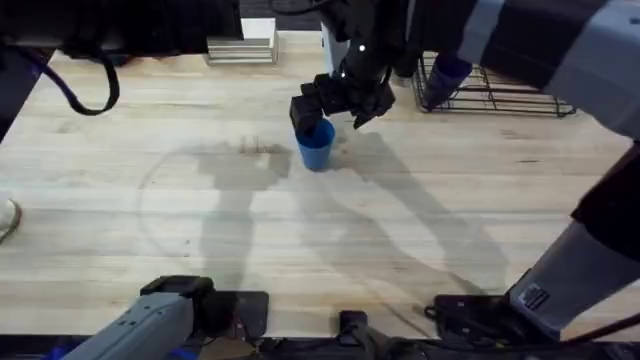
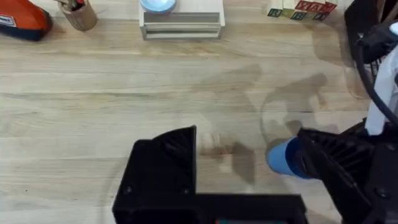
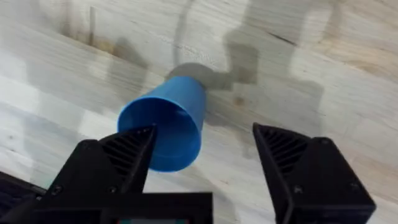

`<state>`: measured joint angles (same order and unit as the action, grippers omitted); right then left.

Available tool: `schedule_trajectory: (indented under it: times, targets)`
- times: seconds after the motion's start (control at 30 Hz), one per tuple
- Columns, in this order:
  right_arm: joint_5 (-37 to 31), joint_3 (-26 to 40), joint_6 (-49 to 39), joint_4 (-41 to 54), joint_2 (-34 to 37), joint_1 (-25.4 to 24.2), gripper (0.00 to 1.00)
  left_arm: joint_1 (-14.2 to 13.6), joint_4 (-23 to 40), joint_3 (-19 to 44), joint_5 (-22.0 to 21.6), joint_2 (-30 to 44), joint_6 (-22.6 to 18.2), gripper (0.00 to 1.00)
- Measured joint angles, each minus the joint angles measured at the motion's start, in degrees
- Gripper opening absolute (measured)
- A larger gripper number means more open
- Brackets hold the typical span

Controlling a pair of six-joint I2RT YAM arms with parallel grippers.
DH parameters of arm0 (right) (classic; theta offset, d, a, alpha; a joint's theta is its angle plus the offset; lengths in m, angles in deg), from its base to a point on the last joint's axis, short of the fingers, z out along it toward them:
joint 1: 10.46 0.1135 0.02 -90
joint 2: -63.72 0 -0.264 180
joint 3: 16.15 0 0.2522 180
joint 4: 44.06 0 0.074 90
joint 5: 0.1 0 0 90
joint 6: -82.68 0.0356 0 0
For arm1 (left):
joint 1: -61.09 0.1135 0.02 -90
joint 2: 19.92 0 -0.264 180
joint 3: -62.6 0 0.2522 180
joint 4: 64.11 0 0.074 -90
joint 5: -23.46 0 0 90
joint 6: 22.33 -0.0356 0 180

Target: Pick up the cup on the table and put them onto the rack.

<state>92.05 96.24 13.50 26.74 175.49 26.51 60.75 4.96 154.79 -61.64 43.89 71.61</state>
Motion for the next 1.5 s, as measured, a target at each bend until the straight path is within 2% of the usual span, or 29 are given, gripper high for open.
schedule_trajectory:
  times: [0.23, 0.33, 0.4, 0.53, 0.6, 0.63, 0.93, 1.1, 1.23, 1.5]
  targets:
    - [-0.01, 0.0, 0.0, -0.04, 1.39, 0.0, 0.899, 0.0, 0.0, 0.0, 0.0, 0.0, 0.0, 0.993]
    - [0.0, 0.0, 0.02, -0.02, 2.37, 0.0, 0.803, 0.0, 0.0, 0.0, 0.0, -0.02, 0.0, 0.993]
    - [-0.02, 0.0, -0.04, -0.02, 2.89, 0.0, 0.683, 0.0, 0.0, 0.0, 0.0, 0.0, 0.0, 0.993]
    - [0.0, 0.0, 0.36, 0.04, 3.16, 0.0, 0.373, 0.0, 0.0, 0.0, 0.0, 0.0, 0.0, 0.993]
    - [0.02, 0.0, 0.25, 0.12, 3.15, 0.0, 0.134, 0.0, 0.0, 0.0, 0.0, 0.0, 0.0, 0.993]
    - [0.0, 0.0, 0.4, 0.18, 3.16, 0.0, 0.059, 0.0, 0.0, 0.0, 0.0, -0.01, 0.0, 0.993]
    - [0.0, 0.15, -1.43, 1.86, 3.03, 0.0, 0.032, 0.0, 0.0, 0.0, 0.0, 0.0, -0.01, 0.993]
    - [0.0, 2.55, -4.24, 5.58, 2.9, -0.2, 0.032, 0.0, 0.0, 0.0, 0.0, 0.0, -0.02, 0.993]
    - [0.02, 7.17, -6.01, 9.34, 2.01, -1.34, 0.032, 0.0, 0.0, 0.0, 0.0, -0.01, 0.0, 0.993]
    - [-0.01, 20.81, -7.66, 16.15, 1.0, -8.18, 0.032, 0.0, -0.02, 0.0, 0.0, 0.0, 0.0, 0.994]
